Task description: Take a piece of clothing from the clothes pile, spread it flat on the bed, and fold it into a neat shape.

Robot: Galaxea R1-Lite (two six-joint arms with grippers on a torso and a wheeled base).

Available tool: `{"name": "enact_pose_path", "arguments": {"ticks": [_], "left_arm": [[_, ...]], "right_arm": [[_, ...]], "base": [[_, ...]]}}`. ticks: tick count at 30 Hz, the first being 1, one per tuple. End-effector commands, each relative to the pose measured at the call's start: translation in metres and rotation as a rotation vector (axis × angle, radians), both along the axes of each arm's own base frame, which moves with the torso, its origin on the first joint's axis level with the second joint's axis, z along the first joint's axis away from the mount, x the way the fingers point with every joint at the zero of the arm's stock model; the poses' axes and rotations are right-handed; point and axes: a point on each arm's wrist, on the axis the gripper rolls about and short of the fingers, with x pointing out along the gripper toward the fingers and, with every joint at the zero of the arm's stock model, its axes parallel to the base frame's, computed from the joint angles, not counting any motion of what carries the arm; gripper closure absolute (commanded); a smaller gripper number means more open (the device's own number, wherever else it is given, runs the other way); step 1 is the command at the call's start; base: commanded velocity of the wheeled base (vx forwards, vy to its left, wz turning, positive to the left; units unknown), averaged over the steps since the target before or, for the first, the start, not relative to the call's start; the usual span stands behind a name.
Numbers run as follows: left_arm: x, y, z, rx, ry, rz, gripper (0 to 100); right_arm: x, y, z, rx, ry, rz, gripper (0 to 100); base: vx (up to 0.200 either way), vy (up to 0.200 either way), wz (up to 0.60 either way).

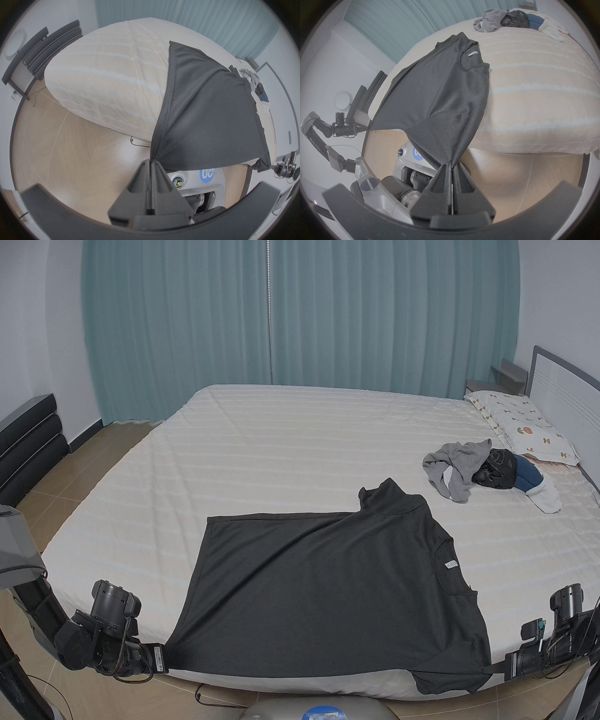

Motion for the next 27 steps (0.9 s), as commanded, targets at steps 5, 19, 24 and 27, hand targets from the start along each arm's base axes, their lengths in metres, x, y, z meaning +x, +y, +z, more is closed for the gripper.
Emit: {"name": "enact_pose_path", "arguments": {"ticks": [5,19,24,27], "left_arm": [[-0.006,0.001,0.001,0.012,0.001,-0.017,100],[0.04,-0.006,0.029,-0.06,-0.198,0.163,100],[0.055,-0.006,0.036,-0.047,-0.256,0.2,100],[0.064,-0.008,0.04,-0.069,-0.276,0.218,100]], "right_arm": [[-0.005,0.001,0.005,-0.007,-0.029,0.003,100],[0.028,-0.004,0.019,-0.006,-0.154,-0.022,100],[0.06,-0.008,0.031,0.023,-0.215,-0.074,100],[0.073,-0.005,0.032,0.039,-0.218,-0.085,100]], "base": [[0.0,0.0,0.0],[0.0,0.0,0.0],[0.0,0.0,0.0],[0.0,0.0,0.0]]}}
